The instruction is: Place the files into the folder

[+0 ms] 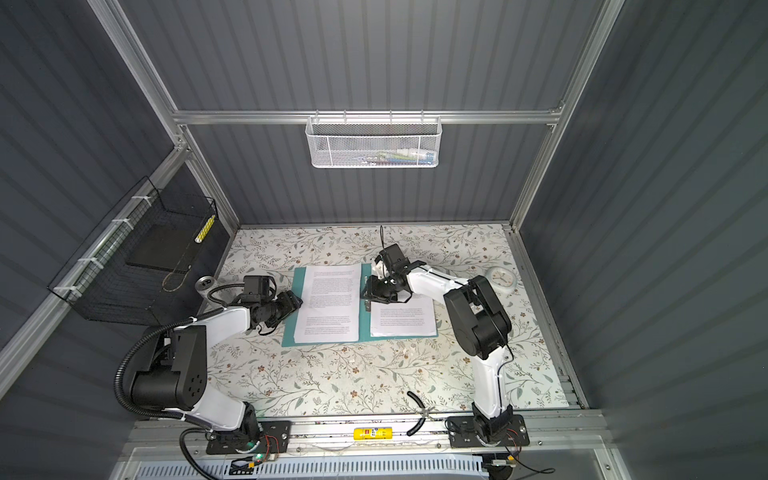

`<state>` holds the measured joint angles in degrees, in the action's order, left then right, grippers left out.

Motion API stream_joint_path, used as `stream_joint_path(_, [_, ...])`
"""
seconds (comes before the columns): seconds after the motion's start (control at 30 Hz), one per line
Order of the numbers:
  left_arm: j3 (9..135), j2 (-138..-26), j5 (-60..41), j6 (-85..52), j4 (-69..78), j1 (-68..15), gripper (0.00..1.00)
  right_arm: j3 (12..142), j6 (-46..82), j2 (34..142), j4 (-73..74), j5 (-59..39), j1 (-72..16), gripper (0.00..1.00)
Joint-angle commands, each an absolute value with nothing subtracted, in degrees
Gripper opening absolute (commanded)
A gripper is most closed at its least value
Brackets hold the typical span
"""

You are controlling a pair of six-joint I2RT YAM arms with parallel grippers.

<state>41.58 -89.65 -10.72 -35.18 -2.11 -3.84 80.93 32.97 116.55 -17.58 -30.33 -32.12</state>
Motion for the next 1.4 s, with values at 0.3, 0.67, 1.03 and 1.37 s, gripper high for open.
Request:
stream_joint_path(0.3, [40.23, -91.32, -11.51, -34.28, -7.38, -4.31, 0.74, 86.51, 32.38, 122.88, -19.25, -33.43, -33.22, 0.4])
stream_joint_path(0.67, [39.9, -91.45, -11.46, -34.1, -7.29, -4.31, 0.74, 90.86, 30.82, 127.28, -20.47, -33.88, -33.65, 0.25])
stream_joint_path(1.03, [39.64, -91.49, -11.34, -34.1, -7.29, -4.31, 0.74, 94.17, 28.96, 130.61, -21.92, -35.42, -33.92, 0.04])
stream_joint_path(1.37, [39.72, -91.76, -11.25, -34.37, -6.95, -4.31, 0.74, 93.25, 31.94, 130.22, -20.18, -34.89, -34.62, 0.0])
